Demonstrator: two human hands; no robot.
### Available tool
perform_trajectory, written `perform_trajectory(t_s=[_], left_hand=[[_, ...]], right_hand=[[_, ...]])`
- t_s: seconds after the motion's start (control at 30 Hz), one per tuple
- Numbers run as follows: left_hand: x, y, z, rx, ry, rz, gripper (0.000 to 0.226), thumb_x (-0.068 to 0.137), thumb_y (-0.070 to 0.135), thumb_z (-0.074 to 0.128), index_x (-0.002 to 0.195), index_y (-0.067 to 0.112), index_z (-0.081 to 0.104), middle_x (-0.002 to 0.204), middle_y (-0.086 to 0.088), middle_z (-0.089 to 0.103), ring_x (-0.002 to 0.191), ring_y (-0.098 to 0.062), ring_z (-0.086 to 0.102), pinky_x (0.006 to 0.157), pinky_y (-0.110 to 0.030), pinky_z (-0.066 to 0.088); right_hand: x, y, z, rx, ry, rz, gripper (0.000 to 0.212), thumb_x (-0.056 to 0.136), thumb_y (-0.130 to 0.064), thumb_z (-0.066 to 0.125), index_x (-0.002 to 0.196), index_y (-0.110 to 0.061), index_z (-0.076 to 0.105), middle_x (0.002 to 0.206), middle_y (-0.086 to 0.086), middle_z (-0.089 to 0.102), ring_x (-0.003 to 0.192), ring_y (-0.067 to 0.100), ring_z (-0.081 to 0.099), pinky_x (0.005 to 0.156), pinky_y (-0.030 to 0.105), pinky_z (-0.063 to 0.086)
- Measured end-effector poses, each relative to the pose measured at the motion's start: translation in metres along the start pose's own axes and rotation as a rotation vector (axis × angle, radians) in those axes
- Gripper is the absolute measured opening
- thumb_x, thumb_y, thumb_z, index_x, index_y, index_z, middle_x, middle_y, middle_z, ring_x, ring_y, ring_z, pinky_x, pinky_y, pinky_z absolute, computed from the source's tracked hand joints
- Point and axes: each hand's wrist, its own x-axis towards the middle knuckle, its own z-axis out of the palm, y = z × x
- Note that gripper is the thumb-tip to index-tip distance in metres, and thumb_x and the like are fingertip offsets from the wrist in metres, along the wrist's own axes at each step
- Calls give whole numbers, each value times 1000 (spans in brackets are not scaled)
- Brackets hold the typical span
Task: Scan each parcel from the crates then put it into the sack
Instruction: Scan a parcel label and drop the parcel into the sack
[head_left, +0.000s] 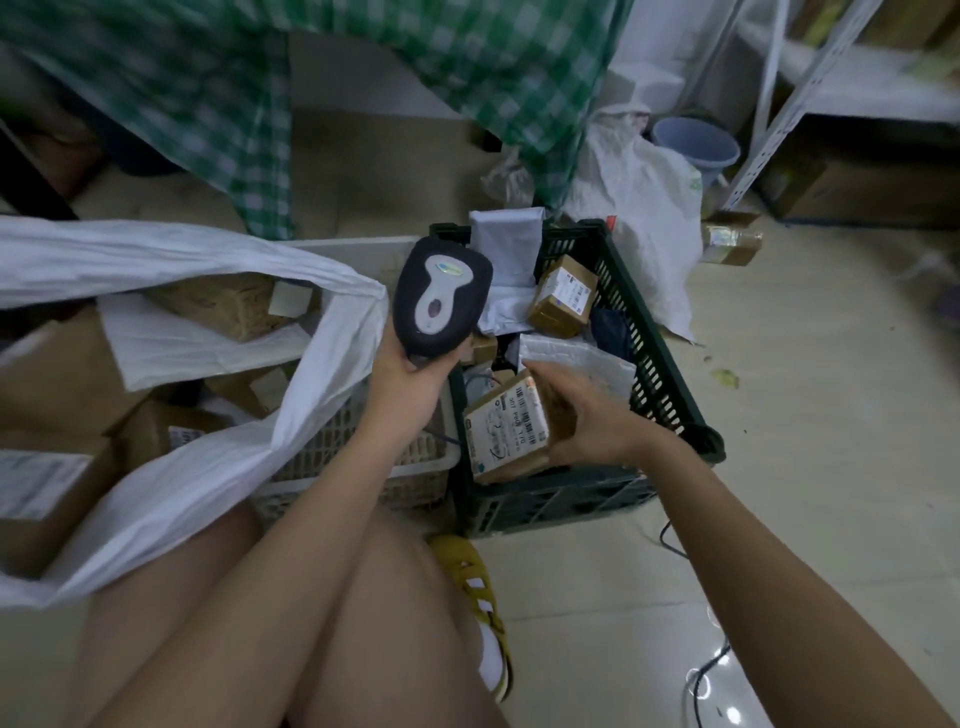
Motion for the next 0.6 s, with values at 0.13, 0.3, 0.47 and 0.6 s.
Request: perform_trajectory(t_s=[0.13,0.3,0.47,0.6], left_hand=[[-8,6,-14,13,31,9,54,85,7,70,133,19,48,119,12,55,110,0,50,77,-2,45],[-5,3,-21,45,40,7,55,86,9,70,135,20,46,124,10,54,115,-3,49,89,-13,43],[0,-2,-20,70,17,31,55,85,7,69,134,18,47,122,9,55,116,-4,50,80,-3,43],[1,-5,-20,53,15,14,54,86,2,67,135,13,47,119,8,55,103,1,52,73,2,43]], right_hand=[[17,-13,14,263,-39,86,101,65,-14,88,139,-32,22,138,1,39,130,21,40,103,35,41],[23,-18,9,238,-19,144,88,75,-27,69,147,-45,21,153,-1,15,142,20,15,113,35,23],[22,-8,22,211,-6,250,78,54,-81,59,111,-88,7,157,-14,-3,146,30,-2,115,57,16],[27,-6,24,276,48,281,52,62,-88,42,105,-90,14,154,-20,2,146,30,3,114,53,22]])
